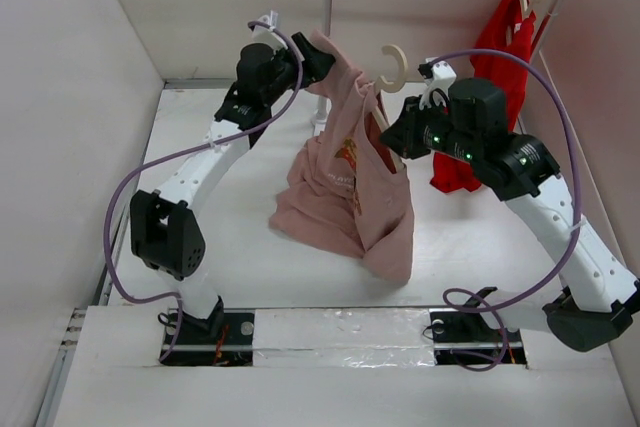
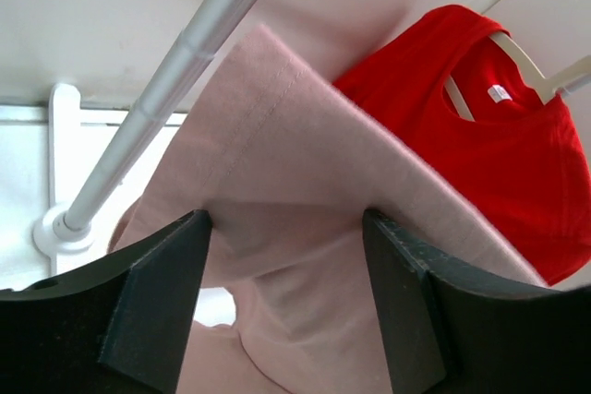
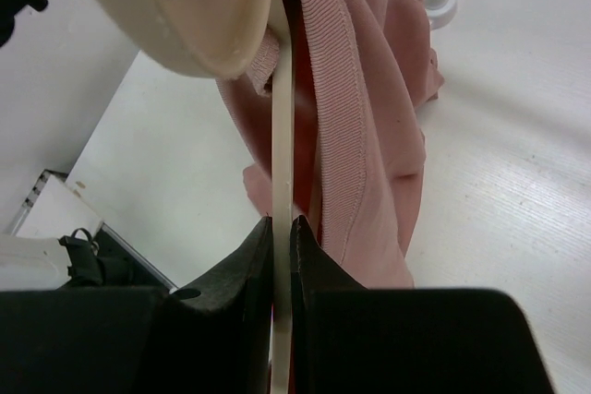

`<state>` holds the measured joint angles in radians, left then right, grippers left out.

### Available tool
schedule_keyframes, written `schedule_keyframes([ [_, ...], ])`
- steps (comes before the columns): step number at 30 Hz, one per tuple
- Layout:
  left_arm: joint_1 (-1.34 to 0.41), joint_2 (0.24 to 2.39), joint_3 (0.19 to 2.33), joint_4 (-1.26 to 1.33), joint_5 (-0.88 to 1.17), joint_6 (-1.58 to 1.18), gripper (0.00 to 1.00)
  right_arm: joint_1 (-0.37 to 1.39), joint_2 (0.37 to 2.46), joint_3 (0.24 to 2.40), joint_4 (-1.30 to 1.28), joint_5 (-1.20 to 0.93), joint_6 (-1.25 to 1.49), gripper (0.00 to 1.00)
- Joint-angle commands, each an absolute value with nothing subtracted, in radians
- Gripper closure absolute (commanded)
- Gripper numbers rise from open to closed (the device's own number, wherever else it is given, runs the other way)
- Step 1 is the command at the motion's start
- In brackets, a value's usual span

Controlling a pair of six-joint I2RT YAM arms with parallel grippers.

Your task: Place the t-shirt on the hanger

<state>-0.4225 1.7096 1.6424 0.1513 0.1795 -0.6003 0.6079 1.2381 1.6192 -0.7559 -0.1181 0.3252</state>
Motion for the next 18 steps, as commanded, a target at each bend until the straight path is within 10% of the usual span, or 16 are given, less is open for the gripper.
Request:
schedule_keyframes([
  [1, -0.417, 1.599, 1.53, 0.391, 0.16, -0.656, 0.38, 0.597, 1.206, 1.608, -0.701, -0.158, 0.308, 1.0],
  [18, -0.379, 1.68, 1.603, 0.344, 0.144, -0.689, 0.28, 0.538, 1.213, 1.605, -0.716, -0.209, 0.287, 1.0],
])
